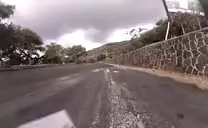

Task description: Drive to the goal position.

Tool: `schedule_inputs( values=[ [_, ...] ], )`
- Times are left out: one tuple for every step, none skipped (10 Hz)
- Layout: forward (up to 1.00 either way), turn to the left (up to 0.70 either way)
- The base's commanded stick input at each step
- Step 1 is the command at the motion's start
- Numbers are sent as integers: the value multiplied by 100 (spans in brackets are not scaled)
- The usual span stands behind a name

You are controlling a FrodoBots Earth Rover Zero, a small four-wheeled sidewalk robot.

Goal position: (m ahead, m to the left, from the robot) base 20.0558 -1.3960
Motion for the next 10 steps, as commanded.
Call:
schedule_inputs(
  values=[
    [100,-13],
    [100,-10],
    [100,-17],
    [100,-12],
    [100,-1],
    [100,-18],
    [100,-6],
    [100,-13],
    [100,-16],
    [100,-4]
  ],
)
